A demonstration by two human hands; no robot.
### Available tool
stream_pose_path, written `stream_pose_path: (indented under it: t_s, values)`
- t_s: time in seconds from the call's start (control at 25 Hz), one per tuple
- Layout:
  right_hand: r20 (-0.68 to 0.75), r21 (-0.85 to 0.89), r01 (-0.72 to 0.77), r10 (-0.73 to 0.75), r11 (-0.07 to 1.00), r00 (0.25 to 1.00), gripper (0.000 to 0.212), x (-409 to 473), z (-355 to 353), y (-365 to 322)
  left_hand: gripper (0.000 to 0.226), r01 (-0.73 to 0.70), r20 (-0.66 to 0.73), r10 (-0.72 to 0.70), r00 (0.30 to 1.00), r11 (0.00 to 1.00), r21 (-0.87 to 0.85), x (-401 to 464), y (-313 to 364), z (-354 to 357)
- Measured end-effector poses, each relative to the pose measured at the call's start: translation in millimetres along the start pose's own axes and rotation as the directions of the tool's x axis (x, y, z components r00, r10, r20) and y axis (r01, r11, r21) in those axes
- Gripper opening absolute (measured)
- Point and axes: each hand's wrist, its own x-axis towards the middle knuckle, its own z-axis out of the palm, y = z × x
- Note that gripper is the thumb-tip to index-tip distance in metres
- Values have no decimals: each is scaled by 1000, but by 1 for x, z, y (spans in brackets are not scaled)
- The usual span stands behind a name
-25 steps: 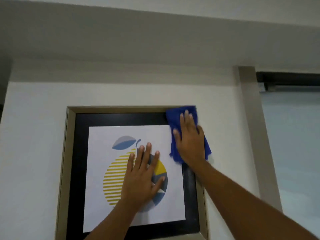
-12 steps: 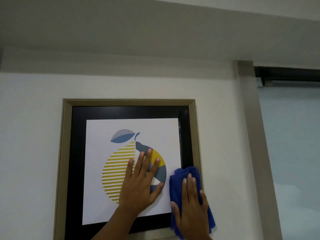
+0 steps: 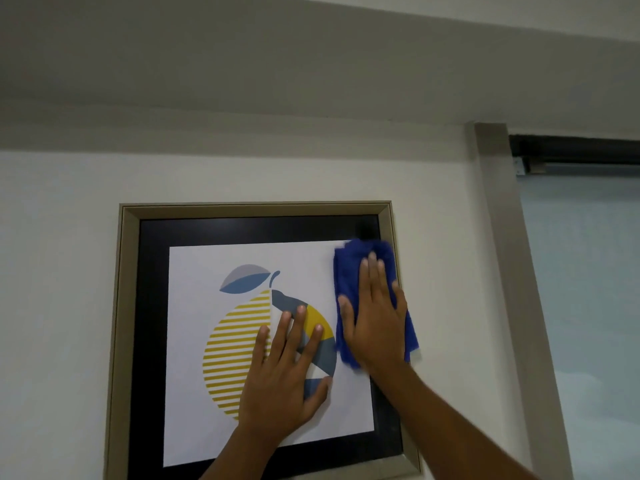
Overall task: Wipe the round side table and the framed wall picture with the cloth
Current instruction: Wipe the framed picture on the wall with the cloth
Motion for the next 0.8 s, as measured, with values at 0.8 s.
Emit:
stream_pose_path:
  t_s: [0.8]
  values:
    - [-34,-55,46,-48,997,998,69,51,-4,-1,79,-12,-8,12,1000,1000,-14,-4,-1,3]
